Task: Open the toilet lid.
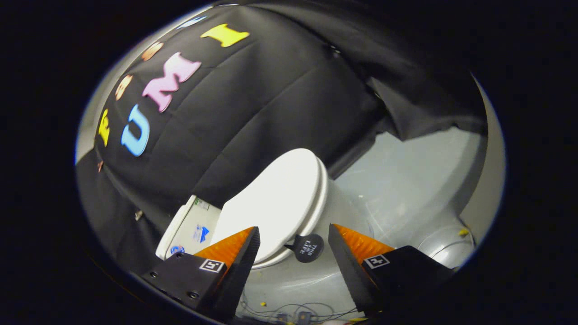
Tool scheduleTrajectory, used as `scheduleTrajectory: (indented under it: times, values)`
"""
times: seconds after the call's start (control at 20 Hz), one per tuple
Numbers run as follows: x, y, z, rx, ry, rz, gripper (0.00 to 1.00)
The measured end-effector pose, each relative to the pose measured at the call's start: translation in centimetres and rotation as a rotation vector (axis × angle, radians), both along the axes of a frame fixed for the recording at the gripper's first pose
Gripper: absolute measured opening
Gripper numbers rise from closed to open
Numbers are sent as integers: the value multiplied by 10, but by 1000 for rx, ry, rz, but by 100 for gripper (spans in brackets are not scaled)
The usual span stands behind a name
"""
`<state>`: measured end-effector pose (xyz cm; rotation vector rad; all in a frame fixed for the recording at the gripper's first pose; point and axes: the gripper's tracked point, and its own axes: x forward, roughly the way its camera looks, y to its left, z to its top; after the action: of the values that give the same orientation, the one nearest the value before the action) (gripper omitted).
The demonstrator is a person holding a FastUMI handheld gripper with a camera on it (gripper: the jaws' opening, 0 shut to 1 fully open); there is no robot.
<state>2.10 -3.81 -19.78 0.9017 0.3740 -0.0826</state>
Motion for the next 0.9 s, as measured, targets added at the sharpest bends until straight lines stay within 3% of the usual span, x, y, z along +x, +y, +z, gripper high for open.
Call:
scheduleTrajectory:
  times: [0.35,0.5,0.7,0.85,0.9]
  values:
    - [-3,-5,-25,231,22,-41,96]
    - [-4,-7,-34,352,29,-71,76]
    - [3,7,-29,468,-7,-41,76]
    - [6,12,-35,517,-7,-50,53]
    - [6,14,-33,550,-12,-46,49]
